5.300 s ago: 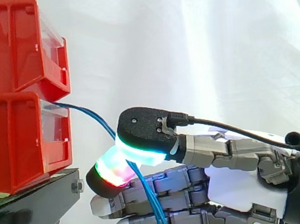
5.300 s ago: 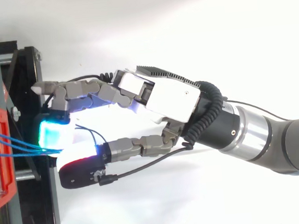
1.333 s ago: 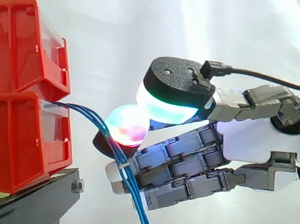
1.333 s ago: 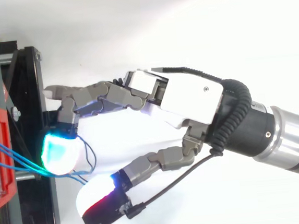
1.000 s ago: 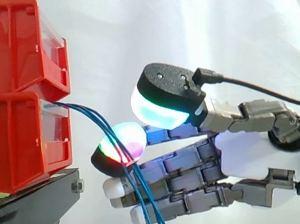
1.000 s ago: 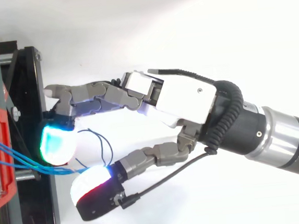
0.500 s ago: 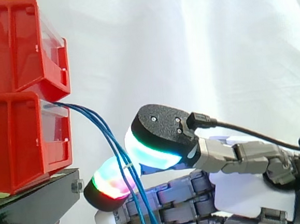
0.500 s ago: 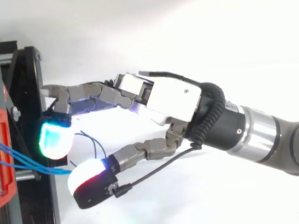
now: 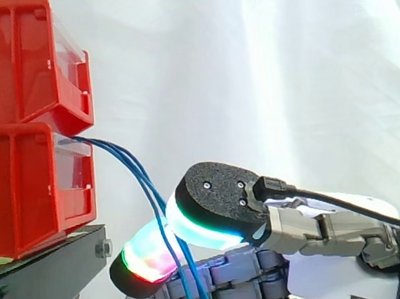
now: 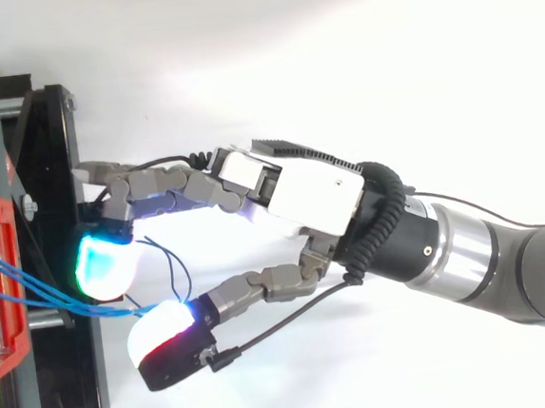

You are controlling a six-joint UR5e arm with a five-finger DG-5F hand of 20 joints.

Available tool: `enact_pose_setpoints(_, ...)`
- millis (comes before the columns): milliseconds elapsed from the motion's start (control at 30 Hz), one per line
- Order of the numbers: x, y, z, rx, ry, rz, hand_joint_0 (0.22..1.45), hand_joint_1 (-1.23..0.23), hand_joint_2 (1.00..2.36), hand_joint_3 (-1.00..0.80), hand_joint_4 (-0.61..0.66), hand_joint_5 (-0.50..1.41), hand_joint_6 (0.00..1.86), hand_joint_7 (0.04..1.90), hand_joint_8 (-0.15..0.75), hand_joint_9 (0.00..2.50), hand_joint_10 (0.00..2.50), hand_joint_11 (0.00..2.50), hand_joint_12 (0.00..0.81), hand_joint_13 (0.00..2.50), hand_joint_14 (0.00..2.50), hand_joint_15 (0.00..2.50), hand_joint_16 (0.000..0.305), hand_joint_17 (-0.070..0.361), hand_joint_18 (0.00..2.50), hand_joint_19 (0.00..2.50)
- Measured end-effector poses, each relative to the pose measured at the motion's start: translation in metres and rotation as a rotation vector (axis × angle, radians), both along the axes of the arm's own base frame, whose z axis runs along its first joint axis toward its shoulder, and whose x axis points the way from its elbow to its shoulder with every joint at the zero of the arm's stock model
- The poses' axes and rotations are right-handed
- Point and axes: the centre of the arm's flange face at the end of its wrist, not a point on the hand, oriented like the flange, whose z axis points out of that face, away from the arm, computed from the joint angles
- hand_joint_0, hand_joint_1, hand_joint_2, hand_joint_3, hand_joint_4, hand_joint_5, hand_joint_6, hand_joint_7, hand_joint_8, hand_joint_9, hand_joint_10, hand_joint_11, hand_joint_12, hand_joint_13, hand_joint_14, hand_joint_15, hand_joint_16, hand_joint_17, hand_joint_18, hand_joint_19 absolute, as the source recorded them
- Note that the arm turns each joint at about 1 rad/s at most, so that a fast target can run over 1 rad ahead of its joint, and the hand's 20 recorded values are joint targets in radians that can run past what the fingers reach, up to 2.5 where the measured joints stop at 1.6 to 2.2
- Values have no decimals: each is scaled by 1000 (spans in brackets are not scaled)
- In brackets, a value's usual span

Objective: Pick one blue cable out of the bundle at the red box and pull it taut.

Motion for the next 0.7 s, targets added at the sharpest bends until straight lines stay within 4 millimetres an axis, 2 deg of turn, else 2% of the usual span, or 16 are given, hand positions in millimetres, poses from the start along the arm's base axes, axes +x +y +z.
enact_pose_setpoints(700,1,12,2,-84,2,-7,539,-686,1001,-500,301,-105,503,1183,348,727,18,565,414,335,3,68,52,116,315,127)
